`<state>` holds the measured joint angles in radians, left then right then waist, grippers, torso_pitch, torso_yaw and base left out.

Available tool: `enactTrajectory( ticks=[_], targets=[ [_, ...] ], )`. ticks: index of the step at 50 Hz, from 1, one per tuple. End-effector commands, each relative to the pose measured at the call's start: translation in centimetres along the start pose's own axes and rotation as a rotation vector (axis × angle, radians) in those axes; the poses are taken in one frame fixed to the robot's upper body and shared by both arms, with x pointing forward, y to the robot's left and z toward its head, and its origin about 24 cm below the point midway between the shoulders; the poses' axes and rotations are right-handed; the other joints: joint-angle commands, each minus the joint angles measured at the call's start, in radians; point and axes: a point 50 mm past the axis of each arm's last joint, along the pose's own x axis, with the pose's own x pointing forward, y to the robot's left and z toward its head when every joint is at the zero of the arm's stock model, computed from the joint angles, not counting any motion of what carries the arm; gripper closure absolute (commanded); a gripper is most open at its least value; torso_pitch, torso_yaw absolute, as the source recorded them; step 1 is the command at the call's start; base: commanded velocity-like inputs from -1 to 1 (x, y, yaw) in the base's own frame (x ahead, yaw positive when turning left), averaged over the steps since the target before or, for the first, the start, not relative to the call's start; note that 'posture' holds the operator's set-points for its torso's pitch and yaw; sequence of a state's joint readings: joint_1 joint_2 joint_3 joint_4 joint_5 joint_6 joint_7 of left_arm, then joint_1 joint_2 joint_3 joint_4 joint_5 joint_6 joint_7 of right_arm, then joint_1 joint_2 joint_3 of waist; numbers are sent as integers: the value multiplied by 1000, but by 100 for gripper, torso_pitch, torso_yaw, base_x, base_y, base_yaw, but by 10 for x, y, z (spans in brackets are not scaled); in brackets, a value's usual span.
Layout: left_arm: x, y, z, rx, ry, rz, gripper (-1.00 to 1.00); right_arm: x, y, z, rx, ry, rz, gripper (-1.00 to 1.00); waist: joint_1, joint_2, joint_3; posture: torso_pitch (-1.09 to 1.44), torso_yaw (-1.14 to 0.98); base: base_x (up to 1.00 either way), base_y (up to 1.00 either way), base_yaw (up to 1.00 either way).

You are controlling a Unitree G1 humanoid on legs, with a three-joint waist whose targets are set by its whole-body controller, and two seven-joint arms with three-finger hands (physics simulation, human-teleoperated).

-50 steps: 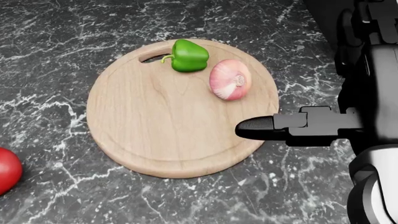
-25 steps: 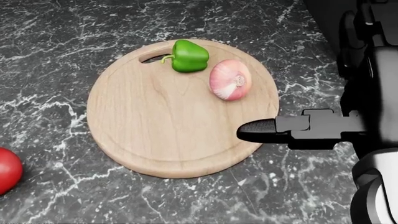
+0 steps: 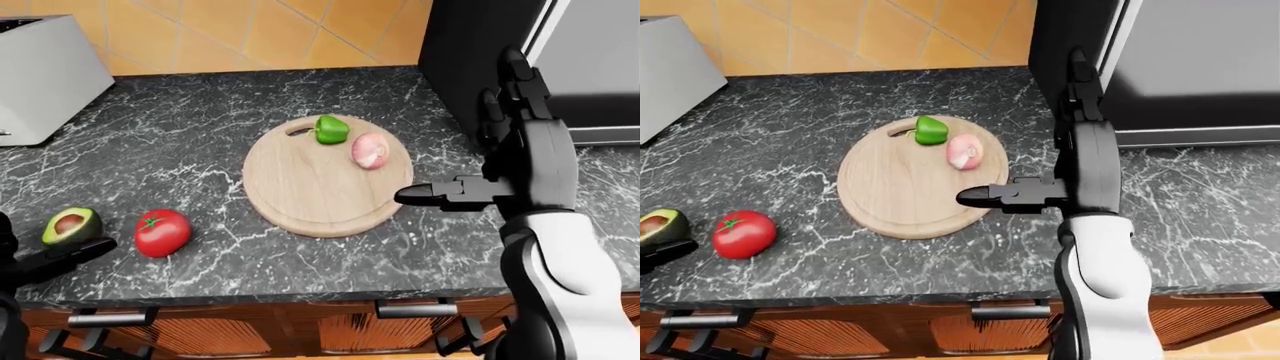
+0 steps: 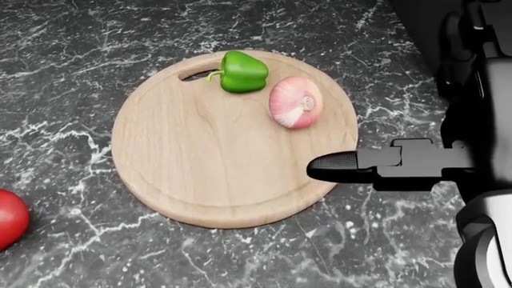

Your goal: Place the avocado, onion, tomato and bell pepper on the cutting board.

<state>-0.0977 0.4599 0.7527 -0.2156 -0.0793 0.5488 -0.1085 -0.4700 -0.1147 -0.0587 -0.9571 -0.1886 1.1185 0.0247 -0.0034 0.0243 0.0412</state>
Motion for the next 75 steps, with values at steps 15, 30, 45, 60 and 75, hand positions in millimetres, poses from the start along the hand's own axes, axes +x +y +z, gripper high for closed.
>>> enactTrajectory(
  ticks=[15, 30, 45, 60, 75],
  targets=[
    [0, 4, 17, 16, -86, 14, -74, -4, -3, 10, -1, -70, -11, -100, 0, 6, -18, 0, 0, 0, 0, 0],
    [0, 0, 15, 20, -80, 8, -11, -5, -3, 9, -1, -68, -16, -100, 0, 7, -19, 0, 0, 0, 0, 0],
    [0, 3, 21, 18, -88, 9, 31, -4, -3, 12, -3, -73, -12, -100, -1, 7, -19, 0, 0, 0, 0, 0],
    [-3, 7, 48, 43, -129, 15, 62, -6, -6, 18, -2, -97, -29, -100, -2, 4, -15, 0, 0, 0, 0, 0],
    [-3, -2, 93, 70, -208, -15, 71, -9, -9, 17, 4, -98, -33, -100, -2, 7, -12, 0, 0, 0, 0, 0]
  ],
)
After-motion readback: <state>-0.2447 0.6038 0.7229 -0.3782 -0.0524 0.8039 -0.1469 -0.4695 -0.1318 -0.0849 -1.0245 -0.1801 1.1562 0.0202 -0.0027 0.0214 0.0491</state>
